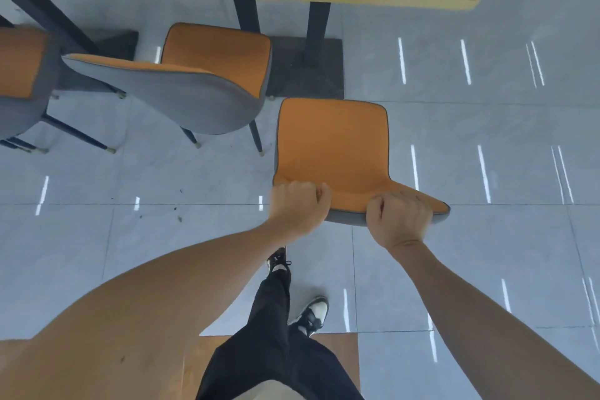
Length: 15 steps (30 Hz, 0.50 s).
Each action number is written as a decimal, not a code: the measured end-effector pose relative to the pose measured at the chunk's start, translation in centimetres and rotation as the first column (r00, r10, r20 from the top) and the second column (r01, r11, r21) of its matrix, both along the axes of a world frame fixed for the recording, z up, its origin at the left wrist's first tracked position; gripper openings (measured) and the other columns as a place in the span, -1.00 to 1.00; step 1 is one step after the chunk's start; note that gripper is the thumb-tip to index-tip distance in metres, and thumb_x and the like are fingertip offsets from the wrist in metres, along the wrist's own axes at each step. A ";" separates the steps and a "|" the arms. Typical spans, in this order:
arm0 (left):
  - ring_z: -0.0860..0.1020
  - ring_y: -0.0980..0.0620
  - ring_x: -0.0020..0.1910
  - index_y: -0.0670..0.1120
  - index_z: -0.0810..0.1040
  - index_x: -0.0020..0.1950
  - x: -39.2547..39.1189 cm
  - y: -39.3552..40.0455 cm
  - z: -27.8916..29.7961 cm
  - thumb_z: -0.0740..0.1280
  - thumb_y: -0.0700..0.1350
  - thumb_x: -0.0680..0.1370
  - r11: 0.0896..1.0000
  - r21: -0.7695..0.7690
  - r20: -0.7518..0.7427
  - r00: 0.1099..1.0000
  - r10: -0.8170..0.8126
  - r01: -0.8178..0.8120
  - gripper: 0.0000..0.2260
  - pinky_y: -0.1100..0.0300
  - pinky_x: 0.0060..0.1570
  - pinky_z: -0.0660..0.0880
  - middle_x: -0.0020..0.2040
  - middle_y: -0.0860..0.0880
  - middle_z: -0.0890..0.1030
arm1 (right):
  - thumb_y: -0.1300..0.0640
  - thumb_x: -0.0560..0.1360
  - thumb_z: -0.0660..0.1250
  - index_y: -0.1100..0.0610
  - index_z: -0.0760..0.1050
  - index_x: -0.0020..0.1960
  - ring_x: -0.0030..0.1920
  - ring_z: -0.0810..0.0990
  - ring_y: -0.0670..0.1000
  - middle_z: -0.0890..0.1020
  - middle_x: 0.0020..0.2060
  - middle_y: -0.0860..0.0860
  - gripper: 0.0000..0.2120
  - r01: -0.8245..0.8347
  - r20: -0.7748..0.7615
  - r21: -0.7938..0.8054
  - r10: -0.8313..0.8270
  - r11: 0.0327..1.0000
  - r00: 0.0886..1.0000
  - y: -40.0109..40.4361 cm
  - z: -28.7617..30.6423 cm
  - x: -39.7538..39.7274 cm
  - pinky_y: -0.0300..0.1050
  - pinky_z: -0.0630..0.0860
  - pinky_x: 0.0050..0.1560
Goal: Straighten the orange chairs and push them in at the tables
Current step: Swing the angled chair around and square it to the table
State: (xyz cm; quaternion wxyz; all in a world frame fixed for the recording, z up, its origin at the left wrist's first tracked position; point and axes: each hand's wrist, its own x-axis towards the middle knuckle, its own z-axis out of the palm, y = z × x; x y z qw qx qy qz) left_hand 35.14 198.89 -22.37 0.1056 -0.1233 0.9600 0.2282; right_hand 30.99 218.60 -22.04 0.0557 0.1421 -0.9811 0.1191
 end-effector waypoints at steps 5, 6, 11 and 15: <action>0.15 0.02 -0.62 -0.14 0.21 -0.53 -6.2 -1.7 2.0 -0.09 0.11 0.55 0.999 -0.034 -0.105 0.994 -0.001 -0.003 -0.48 0.21 -0.47 0.08 -0.64 0.03 0.13 | 0.17 0.36 0.15 0.13 0.23 -0.57 -0.56 0.12 0.02 0.19 -0.61 -0.02 -0.67 0.024 -0.129 0.012 -0.023 1.000 0.991 -2.0 2.6 -6.3 -0.26 -0.12 -0.36; 0.15 0.03 -0.62 -0.14 0.22 -0.53 -6.9 -2.1 2.1 -0.08 0.10 0.55 0.999 -0.036 -0.106 0.994 -0.006 0.002 -0.48 0.21 -0.47 0.08 -0.64 0.03 0.14 | 0.17 0.35 0.15 0.13 0.23 -0.57 -0.56 0.12 0.02 0.20 -0.61 -0.01 -0.68 0.025 -0.126 0.014 -0.023 1.000 0.992 -2.3 2.8 -6.9 -0.27 -0.13 -0.35; 0.03 0.13 -0.61 -0.12 0.12 -0.51 -6.7 -2.2 1.8 0.05 0.01 0.55 0.998 -0.053 -0.188 0.982 0.006 -0.016 -0.55 0.26 -0.44 -0.03 -0.61 0.03 0.09 | 0.19 0.37 0.14 0.12 0.24 -0.54 -0.55 0.20 0.05 0.25 -0.60 -0.01 -0.69 -0.027 -0.146 -0.017 0.024 1.000 0.989 -2.1 2.0 -6.9 -0.21 -0.02 -0.39; 0.15 0.02 -0.58 -0.12 0.18 -0.50 -5.1 -2.3 1.0 0.02 0.02 0.54 0.999 -0.043 -0.174 0.985 -0.015 0.008 -0.58 0.28 -0.45 0.03 -0.58 0.02 0.18 | 0.18 0.39 0.14 0.12 0.26 -0.53 -0.56 0.23 0.07 0.29 -0.61 0.00 -0.68 -0.044 -0.119 -0.059 0.037 0.997 0.992 -2.1 1.5 -4.9 -0.18 0.02 -0.41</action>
